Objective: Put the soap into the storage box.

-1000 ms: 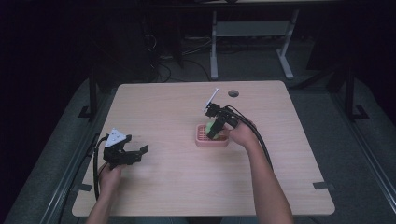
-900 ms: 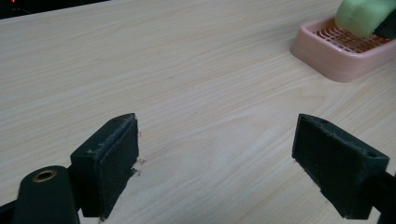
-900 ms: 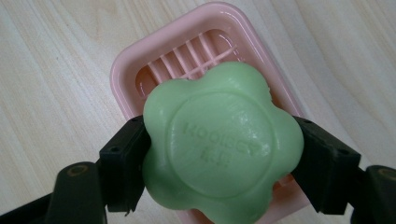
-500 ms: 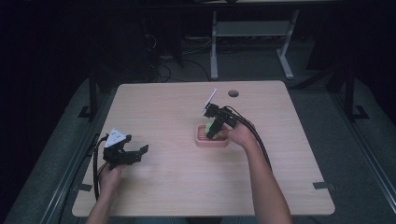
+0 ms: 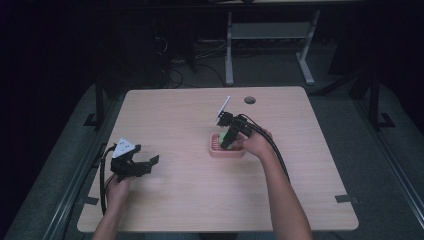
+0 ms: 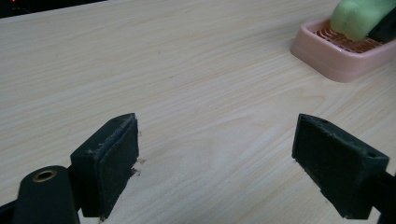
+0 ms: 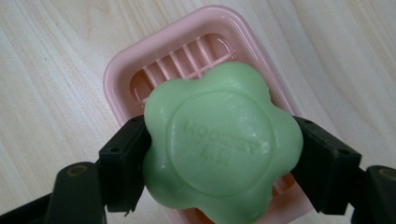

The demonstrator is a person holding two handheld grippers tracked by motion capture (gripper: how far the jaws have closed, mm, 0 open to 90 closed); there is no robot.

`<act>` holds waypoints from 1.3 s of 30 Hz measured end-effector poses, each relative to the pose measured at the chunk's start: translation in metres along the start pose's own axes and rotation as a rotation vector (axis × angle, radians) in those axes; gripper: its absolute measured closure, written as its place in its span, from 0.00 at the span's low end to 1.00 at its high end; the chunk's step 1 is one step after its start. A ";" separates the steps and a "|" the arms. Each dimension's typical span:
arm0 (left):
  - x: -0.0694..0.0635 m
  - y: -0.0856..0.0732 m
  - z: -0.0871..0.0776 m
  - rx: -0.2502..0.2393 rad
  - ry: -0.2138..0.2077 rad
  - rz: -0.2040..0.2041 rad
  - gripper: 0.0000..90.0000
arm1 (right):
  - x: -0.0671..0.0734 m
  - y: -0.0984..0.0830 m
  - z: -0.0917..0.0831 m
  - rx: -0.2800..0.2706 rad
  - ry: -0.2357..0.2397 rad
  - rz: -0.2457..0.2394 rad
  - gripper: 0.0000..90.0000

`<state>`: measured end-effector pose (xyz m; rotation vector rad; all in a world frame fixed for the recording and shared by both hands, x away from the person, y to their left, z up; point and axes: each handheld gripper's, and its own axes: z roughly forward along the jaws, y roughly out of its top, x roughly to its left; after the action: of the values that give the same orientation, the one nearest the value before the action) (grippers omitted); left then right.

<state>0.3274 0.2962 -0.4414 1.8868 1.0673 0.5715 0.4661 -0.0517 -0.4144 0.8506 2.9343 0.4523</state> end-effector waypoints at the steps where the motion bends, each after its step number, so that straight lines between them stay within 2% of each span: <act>1: 0.000 0.000 0.000 0.000 0.000 0.001 0.16 | 0.000 0.000 0.000 0.001 -0.001 0.001 0.28; 18: -0.001 0.000 0.000 0.000 0.004 -0.003 0.16 | 0.001 -0.002 -0.001 0.020 -0.003 -0.004 0.28; 24: 0.000 -0.001 0.001 -0.005 0.005 -0.001 0.16 | -0.001 -0.003 -0.006 -0.004 -0.007 0.006 0.28; 28: 0.000 0.000 0.000 -0.006 0.008 -0.006 0.16 | -0.005 -0.005 -0.013 -0.042 -0.001 0.014 0.30; 32: 0.000 0.000 -0.001 -0.005 0.008 0.000 0.16 | -0.004 -0.007 -0.015 -0.040 0.001 0.021 0.30; 39: 0.000 0.000 0.000 -0.007 0.006 0.001 0.16 | -0.004 -0.009 -0.022 -0.070 0.010 0.030 0.28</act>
<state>0.3271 0.2959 -0.4412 1.8808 1.0675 0.5809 0.4623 -0.0665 -0.3962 0.8876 2.8990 0.5593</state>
